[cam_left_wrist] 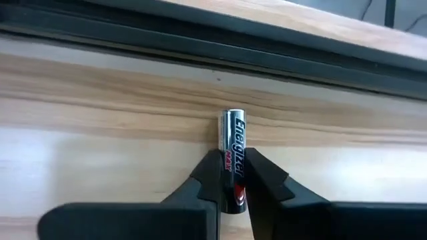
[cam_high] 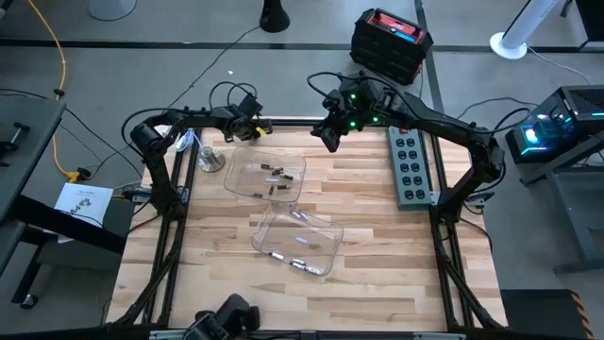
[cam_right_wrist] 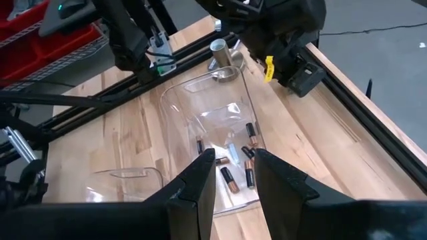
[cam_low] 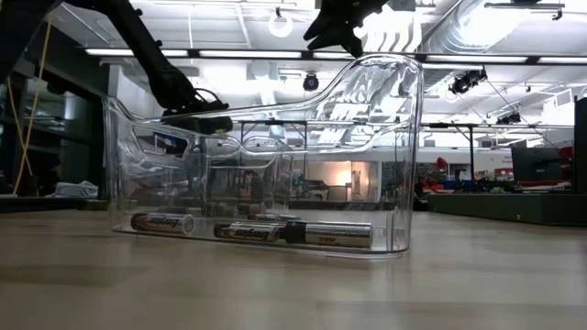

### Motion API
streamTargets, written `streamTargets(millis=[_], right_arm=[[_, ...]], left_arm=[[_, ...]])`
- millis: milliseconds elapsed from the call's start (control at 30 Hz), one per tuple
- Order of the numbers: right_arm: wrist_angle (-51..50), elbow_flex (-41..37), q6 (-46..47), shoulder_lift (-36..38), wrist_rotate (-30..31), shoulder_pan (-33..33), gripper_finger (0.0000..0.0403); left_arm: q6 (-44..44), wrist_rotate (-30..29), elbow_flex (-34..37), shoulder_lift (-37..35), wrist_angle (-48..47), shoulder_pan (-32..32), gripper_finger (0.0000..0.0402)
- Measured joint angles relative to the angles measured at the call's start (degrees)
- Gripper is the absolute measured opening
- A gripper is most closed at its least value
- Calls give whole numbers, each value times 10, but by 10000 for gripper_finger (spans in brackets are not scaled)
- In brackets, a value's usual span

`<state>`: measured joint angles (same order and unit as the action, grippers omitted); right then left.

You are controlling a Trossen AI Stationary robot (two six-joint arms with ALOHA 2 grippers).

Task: Sort batteries
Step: Put the silver battery into the bottom transparent bin

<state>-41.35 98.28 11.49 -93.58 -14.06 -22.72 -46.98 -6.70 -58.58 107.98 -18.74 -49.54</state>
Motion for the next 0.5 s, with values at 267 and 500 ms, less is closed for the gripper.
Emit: streamTargets(millis=[267,500], right_arm=[[0,0,-15,0,-10,0,96],[0,0,-24,0,-28,0,96]], left_arm=[[86,12,1,-22,-66,2,29],[165,1,3,-115,-92,4,28]])
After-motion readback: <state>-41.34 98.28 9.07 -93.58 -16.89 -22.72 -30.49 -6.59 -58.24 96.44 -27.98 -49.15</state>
